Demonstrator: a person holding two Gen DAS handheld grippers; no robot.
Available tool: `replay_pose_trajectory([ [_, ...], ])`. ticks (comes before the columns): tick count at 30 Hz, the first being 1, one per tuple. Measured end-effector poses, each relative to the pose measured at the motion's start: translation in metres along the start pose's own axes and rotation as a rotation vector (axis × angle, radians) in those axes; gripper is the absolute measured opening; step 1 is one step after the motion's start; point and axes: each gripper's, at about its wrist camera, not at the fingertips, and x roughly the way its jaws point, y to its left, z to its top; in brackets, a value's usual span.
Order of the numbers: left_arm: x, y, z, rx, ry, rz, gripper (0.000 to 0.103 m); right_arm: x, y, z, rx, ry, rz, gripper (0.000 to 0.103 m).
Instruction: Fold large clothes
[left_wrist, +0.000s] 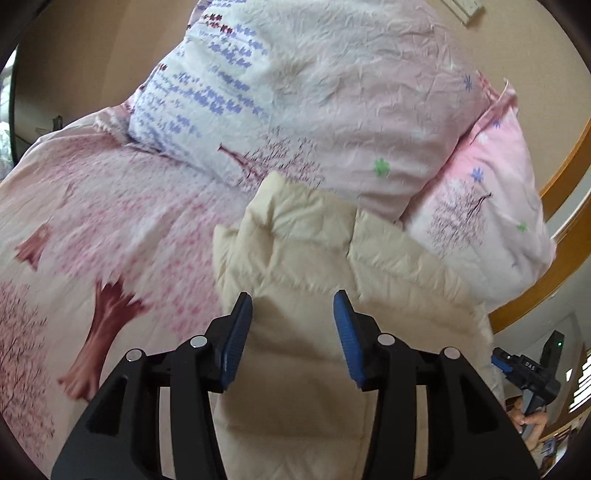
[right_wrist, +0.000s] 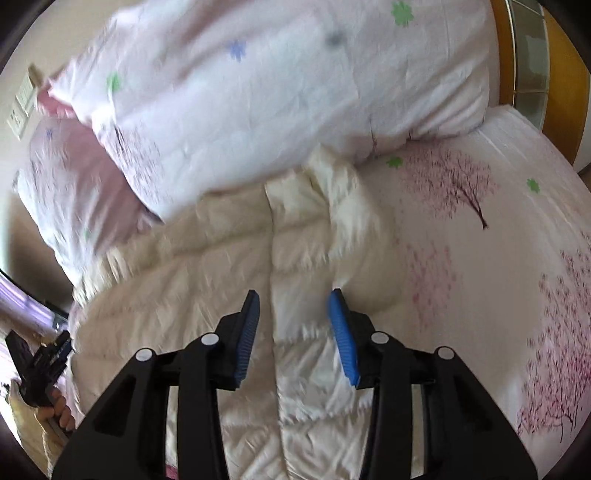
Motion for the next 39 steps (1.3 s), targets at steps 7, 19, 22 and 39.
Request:
replay_pose_trajectory([
  [7,0.018,0.022,-0.023,-0.053,0.076,0.06,0.05,0.043,0.007,-0.016,-0.048,0.083,-0.064,0.042],
  [19,-0.014,0.025,-0.03,-0.078,0.085,-0.023,0.049,0.007,-0.001,-0.028,0.033,0.036,0.042,0.07],
  [22,-0.04,0.024,-0.043,-0.068,0.082,-0.06,0.052,-0.028,-0.014,-0.047,0.126,-0.019,0.096,0.077],
  [39,-0.074,0.026,-0.108,-0.221,0.148,-0.164,0.068,-0.039,-0.078,-0.116,0.581,0.065,0.286,0.08],
])
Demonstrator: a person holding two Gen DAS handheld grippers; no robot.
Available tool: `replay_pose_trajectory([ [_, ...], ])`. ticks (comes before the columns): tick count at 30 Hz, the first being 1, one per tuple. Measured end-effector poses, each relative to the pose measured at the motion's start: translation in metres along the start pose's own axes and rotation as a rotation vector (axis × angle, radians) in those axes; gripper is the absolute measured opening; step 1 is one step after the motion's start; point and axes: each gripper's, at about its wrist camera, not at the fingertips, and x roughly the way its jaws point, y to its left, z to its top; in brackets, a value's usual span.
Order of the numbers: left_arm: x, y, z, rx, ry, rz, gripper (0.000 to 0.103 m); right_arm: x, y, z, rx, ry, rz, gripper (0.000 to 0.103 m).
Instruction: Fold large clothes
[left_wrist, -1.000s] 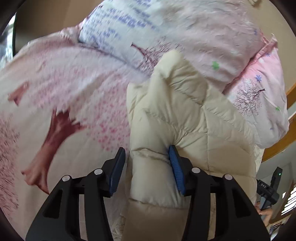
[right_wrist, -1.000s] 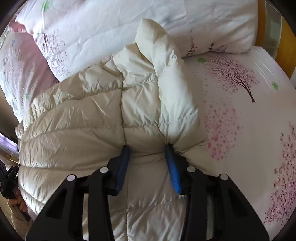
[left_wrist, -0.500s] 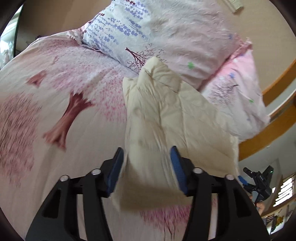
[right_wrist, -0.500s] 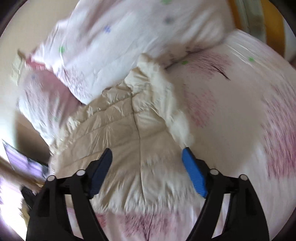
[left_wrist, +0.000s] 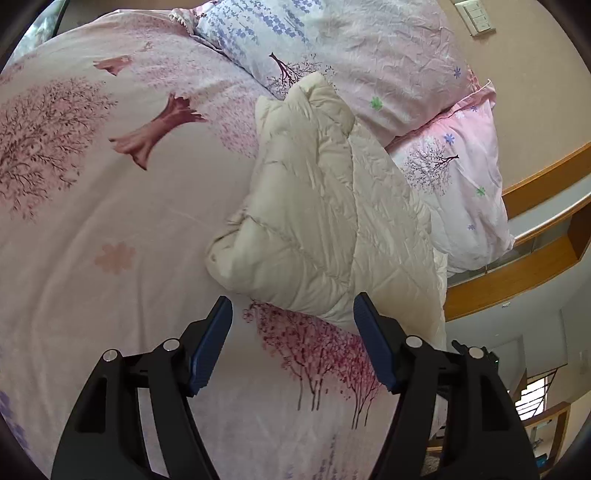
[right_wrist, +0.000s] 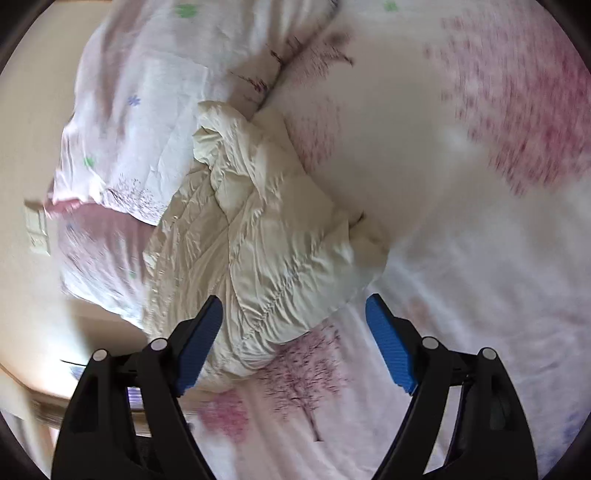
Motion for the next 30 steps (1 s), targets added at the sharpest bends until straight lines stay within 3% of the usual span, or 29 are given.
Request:
replay_pose_trajectory([
  [7,0.021,0.001,0.003,-0.12,-0.016,-0.008,0.068,0.015,-0.001,0.003,0.062,-0.029,0.049,0.079],
  [15,0.037,0.011,0.012,-0.278,-0.068,-0.076,0.067,0.018,-0.003,0.006,0.078,-0.091,0.083,0.063],
  [16,0.038,0.012,0.013,-0.296,-0.079,-0.09,0.067,0.019,-0.004,0.006,0.076,-0.094,0.083,0.055],
  [19,0.044,0.018,0.015,-0.345,-0.109,-0.129,0.048,0.022,-0.006,0.004,0.069,-0.088,0.112,0.032],
  [22,0.045,0.021,0.019,-0.335,-0.132,-0.144,0.024,0.018,0.001,0.0,0.027,-0.095,0.138,0.022],
  [25,0.031,0.019,0.022,-0.304,-0.163,-0.157,0.018,0.01,0.013,-0.007,-0.017,-0.09,0.168,0.02],
  [30,-0.014,0.025,0.019,-0.267,-0.216,-0.171,0.017,-0.001,0.033,-0.03,-0.113,-0.041,0.22,0.019],
])
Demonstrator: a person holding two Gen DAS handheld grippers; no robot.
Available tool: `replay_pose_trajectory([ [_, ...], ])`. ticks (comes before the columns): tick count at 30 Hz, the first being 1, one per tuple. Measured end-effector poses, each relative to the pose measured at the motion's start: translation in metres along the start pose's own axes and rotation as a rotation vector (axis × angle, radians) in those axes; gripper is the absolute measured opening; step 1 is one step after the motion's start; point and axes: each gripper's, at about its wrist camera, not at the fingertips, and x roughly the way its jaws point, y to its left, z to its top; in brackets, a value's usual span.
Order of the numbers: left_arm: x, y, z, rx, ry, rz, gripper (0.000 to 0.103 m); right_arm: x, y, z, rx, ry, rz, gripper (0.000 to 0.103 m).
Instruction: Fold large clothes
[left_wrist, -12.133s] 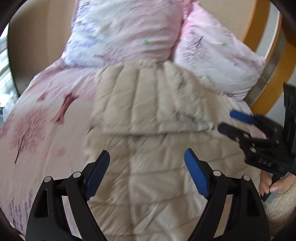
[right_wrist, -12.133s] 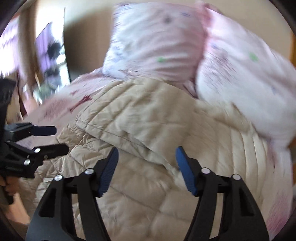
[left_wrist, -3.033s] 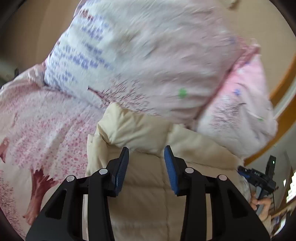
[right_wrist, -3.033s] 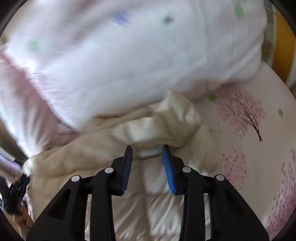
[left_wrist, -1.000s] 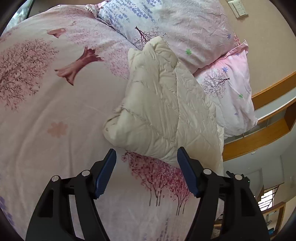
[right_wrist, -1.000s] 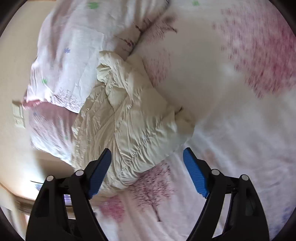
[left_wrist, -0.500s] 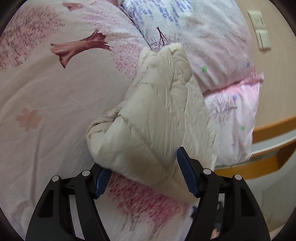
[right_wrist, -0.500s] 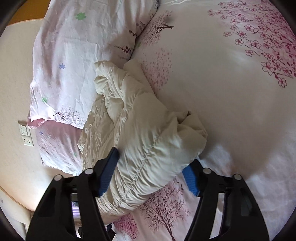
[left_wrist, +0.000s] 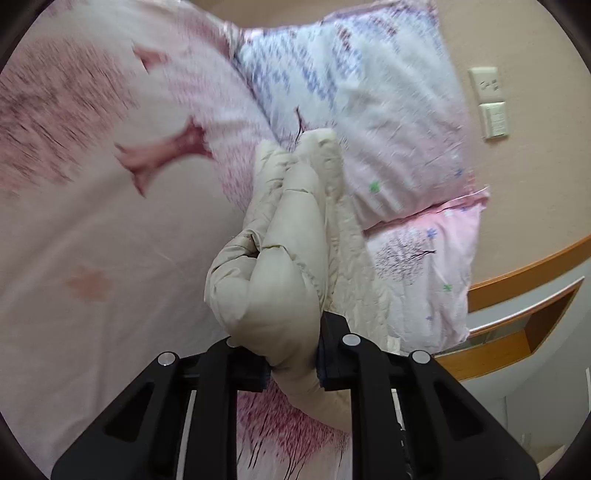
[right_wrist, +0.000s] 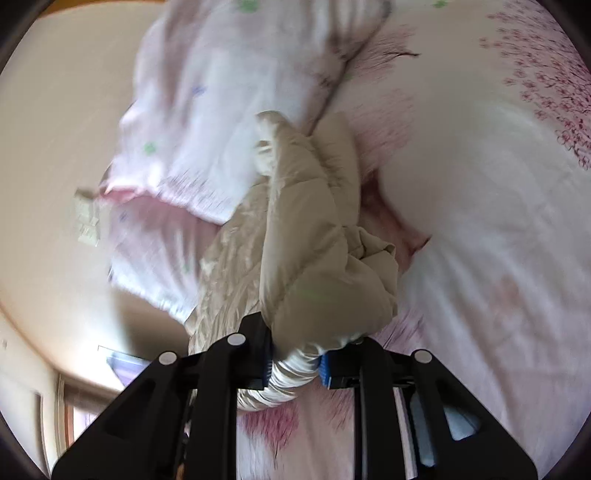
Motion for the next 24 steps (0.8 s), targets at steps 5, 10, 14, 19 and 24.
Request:
replay_pose_trajectory([
  [5,-0.058,0.017,-0.003,0.022,-0.046,0.017,0.017,-0.006,0.011,-0.035,-0.084,0.086,0.028,0.019],
  [10,-0.098,0.034,-0.015,0.032,-0.066,0.054,0.017,-0.013,0.019,-0.072,-0.188,0.143,0.015,0.019],
  [14,-0.124,0.051,-0.022,0.008,-0.084,0.062,0.017,-0.02,0.023,-0.102,-0.268,0.199,-0.018,0.023],
  [19,-0.127,0.061,-0.028,0.008,-0.068,0.077,0.026,-0.035,0.028,-0.117,-0.406,0.151,-0.178,0.05],
  [24,-0.127,0.062,-0.034,0.021,-0.073,0.084,0.05,-0.06,0.051,-0.111,-0.512,-0.045,-0.333,0.063],
])
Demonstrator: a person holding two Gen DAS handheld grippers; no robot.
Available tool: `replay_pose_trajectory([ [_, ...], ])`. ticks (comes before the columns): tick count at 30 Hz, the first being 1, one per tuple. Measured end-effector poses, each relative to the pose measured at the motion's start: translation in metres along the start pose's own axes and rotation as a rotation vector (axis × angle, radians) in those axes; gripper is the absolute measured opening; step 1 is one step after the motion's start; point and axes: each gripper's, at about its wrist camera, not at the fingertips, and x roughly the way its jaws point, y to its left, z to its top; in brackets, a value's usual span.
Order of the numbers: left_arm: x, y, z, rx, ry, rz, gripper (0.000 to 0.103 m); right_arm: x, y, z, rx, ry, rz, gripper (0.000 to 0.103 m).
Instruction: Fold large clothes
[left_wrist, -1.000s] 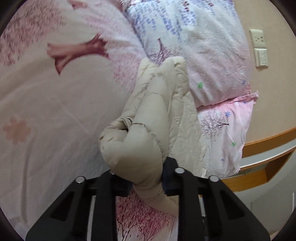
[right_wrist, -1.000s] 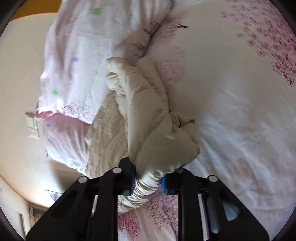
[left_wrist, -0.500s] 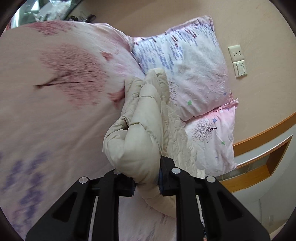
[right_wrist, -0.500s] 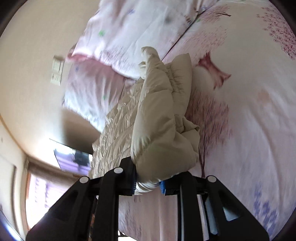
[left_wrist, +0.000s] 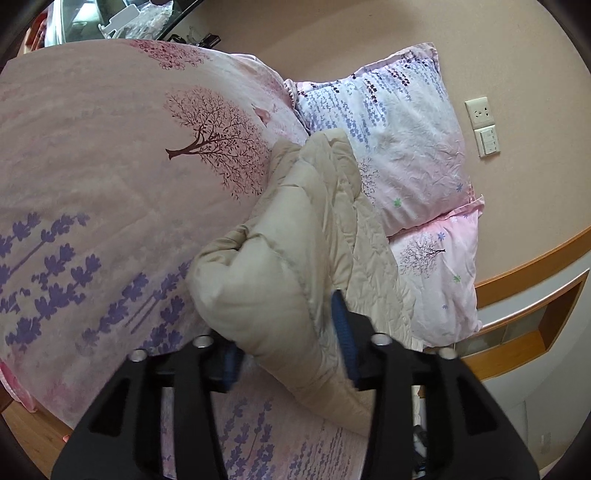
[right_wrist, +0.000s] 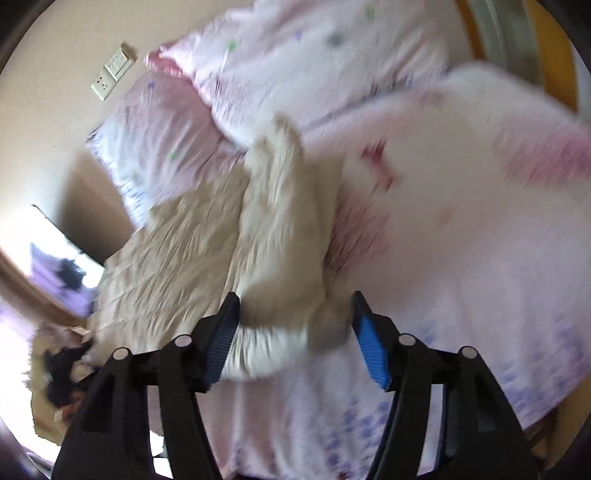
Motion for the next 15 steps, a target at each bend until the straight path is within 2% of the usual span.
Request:
replay_pose_trajectory([
  [3,-0.002,0.0,-0.003,0.012,-0.019,0.005,0.06,-0.01,0.023,0.01,-0.083,-0.086,-0.047,0.063],
  [5,-0.002,0.001,-0.005,0.014,-0.026,0.012,0.061,-0.004,0.047,0.019,-0.149,-0.09,-0.018,0.063],
  [7,0.0,0.002,-0.007,0.005,-0.024,0.008,0.063,0.006,0.075,0.021,-0.227,-0.081,0.013,0.06],
  [11,0.001,-0.002,-0.014,0.024,-0.053,0.014,0.064,0.034,0.134,0.018,-0.358,-0.019,0.067,0.043],
  [15,0.005,-0.007,-0.017,0.02,-0.072,0.015,0.065,0.068,0.177,0.014,-0.434,0.036,0.061,0.033],
])
